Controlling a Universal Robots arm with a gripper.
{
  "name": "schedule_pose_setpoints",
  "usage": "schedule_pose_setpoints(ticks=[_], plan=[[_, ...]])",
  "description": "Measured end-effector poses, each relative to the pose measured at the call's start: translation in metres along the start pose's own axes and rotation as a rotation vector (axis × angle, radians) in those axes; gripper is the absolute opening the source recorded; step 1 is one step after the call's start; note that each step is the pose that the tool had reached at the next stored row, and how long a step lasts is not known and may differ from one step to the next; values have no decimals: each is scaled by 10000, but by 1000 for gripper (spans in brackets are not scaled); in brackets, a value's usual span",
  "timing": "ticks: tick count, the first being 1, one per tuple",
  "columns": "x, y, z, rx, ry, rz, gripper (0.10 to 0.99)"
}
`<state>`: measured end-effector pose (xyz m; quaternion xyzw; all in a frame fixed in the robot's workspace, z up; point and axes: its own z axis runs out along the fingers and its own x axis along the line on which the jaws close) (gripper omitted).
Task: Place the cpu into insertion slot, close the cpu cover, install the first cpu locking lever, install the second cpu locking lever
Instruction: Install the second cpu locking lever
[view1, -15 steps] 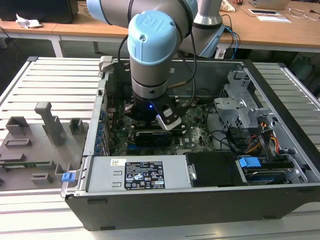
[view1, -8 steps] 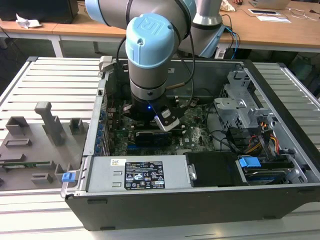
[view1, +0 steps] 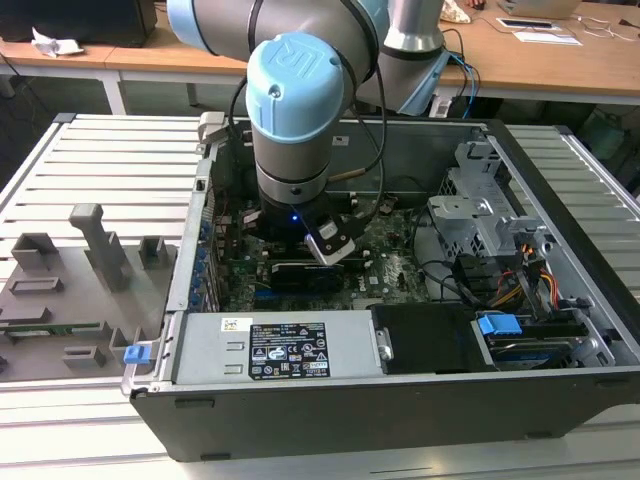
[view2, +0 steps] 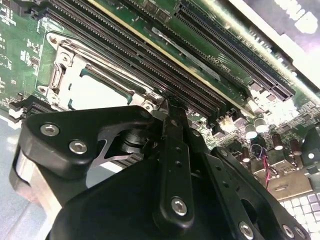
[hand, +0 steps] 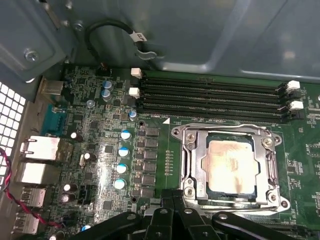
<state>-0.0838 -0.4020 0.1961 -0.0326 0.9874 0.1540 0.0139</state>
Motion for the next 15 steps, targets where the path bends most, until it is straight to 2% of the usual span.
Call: schedule_pose_setpoints(ticks=[2, 11, 15], plan=[[0, 19, -59, -3, -1, 1, 106], [-4, 48, -150, -23, 4, 4, 106], [-7, 71, -221, -22, 5, 5, 106]])
